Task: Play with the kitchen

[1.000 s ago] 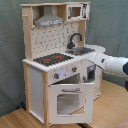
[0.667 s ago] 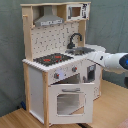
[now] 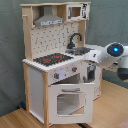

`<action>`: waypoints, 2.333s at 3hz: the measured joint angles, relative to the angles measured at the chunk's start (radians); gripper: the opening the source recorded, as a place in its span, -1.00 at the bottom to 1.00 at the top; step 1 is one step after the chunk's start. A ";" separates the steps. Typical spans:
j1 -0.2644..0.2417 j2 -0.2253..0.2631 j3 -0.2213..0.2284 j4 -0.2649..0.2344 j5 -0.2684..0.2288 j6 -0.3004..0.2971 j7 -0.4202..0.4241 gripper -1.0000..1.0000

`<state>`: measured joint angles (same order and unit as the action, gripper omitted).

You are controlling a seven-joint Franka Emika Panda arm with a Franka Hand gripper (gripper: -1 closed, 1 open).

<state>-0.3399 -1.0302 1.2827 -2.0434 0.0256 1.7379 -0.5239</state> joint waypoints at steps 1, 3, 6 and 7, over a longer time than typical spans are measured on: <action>-0.038 0.079 0.000 0.000 0.028 0.009 -0.049 1.00; -0.104 0.237 0.014 -0.016 0.041 0.083 -0.166 1.00; -0.188 0.434 0.068 -0.057 0.041 0.252 -0.326 1.00; -0.201 0.484 0.069 -0.083 0.041 0.310 -0.384 1.00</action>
<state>-0.5408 -0.5457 1.3520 -2.1267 0.0663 2.0481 -0.9079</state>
